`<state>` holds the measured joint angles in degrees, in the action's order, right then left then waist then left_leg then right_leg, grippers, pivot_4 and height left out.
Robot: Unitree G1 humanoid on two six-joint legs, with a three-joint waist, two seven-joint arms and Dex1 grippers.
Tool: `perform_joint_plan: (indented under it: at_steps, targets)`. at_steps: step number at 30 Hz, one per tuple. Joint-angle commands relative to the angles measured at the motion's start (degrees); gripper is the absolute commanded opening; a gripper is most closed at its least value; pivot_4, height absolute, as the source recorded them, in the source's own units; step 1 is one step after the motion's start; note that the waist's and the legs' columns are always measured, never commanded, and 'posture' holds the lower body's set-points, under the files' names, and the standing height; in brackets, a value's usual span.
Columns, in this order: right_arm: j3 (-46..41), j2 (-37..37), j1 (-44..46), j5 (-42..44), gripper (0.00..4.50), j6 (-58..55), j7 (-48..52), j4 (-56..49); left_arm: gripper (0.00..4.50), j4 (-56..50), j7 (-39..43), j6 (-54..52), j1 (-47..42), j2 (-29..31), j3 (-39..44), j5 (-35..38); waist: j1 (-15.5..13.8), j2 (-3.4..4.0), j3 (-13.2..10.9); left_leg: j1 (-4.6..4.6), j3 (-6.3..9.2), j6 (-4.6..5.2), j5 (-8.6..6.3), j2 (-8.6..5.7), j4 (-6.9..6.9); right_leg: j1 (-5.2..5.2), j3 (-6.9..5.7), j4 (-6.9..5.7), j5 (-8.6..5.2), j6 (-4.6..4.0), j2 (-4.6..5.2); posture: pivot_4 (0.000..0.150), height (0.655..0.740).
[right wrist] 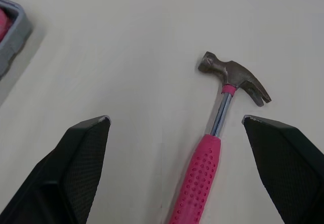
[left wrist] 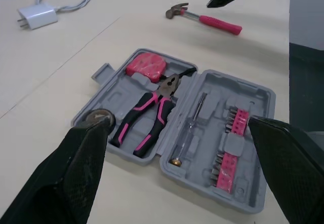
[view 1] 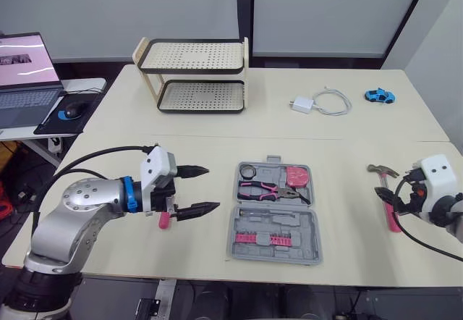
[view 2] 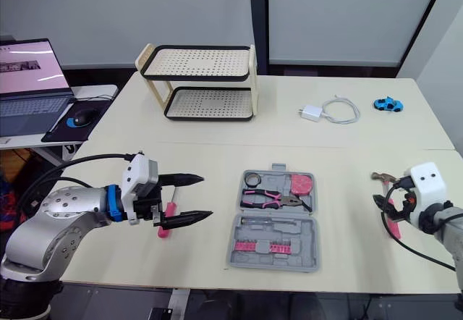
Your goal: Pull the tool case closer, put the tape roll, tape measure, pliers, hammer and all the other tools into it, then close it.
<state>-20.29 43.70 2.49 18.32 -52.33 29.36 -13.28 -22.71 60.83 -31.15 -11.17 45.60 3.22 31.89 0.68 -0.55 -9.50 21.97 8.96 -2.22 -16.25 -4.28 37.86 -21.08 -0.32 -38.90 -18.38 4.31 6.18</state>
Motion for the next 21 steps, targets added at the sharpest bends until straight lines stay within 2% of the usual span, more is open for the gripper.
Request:
perform_joint_plan:
  at_steps: [1,7,21]
  targets:
    - [2.63,-0.39,3.78,-3.26,4.48,2.87,-2.71,5.12,4.5,-1.28,-0.04,-0.37,-3.07,-0.56,-2.14,0.27,0.22,0.0,0.0,0.0,-0.01,-0.01,0.0,0.0,0.0,0.0,0.0,0.0,0.0,0.0,0.0,0.15,0.74]
    - [6.9,-3.26,10.55,-6.47,4.48,7.03,-5.41,16.48,4.5,-1.01,-1.33,-1.05,-7.72,-2.83,-6.35,-1.07,0.87,0.0,0.0,0.0,-0.03,-0.16,0.1,0.01,0.0,-0.01,0.0,-0.04,0.0,0.01,-0.02,0.15,0.74]
    - [6.86,-9.69,17.37,-9.85,4.48,20.52,-11.68,32.86,4.5,-1.93,-2.96,-3.97,-12.96,-6.25,-8.99,0.05,1.12,0.01,0.01,-0.02,-0.11,-0.19,0.12,0.01,0.04,-0.03,0.04,-0.08,0.01,0.01,-0.03,0.15,0.74]
